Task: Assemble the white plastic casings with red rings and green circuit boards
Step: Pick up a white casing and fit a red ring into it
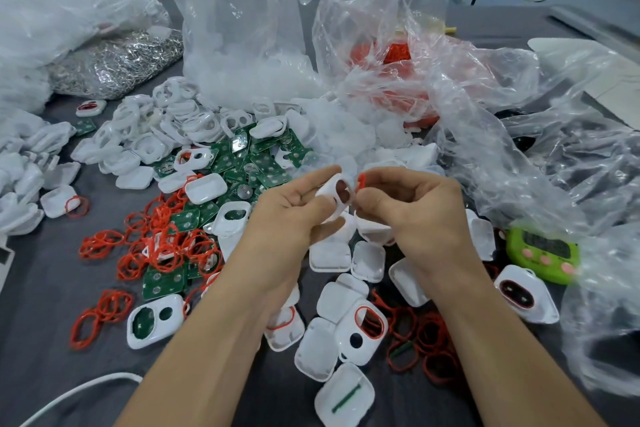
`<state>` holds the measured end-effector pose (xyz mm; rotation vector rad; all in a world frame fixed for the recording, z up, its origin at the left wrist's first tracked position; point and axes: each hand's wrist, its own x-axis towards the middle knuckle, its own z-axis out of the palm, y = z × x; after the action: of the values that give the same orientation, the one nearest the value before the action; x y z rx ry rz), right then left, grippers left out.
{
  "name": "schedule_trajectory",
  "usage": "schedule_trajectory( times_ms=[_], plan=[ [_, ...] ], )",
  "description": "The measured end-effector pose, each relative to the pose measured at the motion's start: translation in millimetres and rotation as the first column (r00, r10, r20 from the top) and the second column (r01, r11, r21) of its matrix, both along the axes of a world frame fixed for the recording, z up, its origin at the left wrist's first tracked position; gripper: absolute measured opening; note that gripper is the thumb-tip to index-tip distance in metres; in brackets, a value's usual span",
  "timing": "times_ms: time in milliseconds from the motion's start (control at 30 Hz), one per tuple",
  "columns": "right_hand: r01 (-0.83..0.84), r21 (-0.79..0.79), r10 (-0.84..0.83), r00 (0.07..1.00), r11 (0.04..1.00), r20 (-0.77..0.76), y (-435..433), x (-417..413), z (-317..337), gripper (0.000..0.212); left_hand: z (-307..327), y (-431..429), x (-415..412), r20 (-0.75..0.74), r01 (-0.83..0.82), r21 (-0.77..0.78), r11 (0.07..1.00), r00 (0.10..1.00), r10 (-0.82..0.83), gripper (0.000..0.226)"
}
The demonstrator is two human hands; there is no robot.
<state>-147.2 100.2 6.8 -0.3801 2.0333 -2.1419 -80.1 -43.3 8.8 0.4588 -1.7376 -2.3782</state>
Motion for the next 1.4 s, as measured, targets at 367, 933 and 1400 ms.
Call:
schedule_trajectory(
  times_ms=[367, 933, 1400],
  plan=[
    [0.025, -0.094, -0.017, 0.996, 0.995, 0.084, -7.0, 2.4, -1.2, 0.014, 0.8, 17.4, 1.3, -0.139, -0.141, 0.005, 0.990, 0.980, 0.140, 0.037],
    [0.288, 0.295, -0.113, 0.862, 0.911, -0.493, -13.1, 18.3, 0.0, 0.013, 5.8, 18.8, 1.1, 0.046, -0.267, 0.209, 0.941, 0.964, 0.264, 0.014],
    [0.360, 0.305, -0.114, 0.789, 0.882, -0.603, -20.0, 31.0, 2.6, 0.005, 6.4, 20.4, 6.4, -0.061, -0.380, 0.062, 0.923, 0.921, 0.384, 0.024]
  ],
)
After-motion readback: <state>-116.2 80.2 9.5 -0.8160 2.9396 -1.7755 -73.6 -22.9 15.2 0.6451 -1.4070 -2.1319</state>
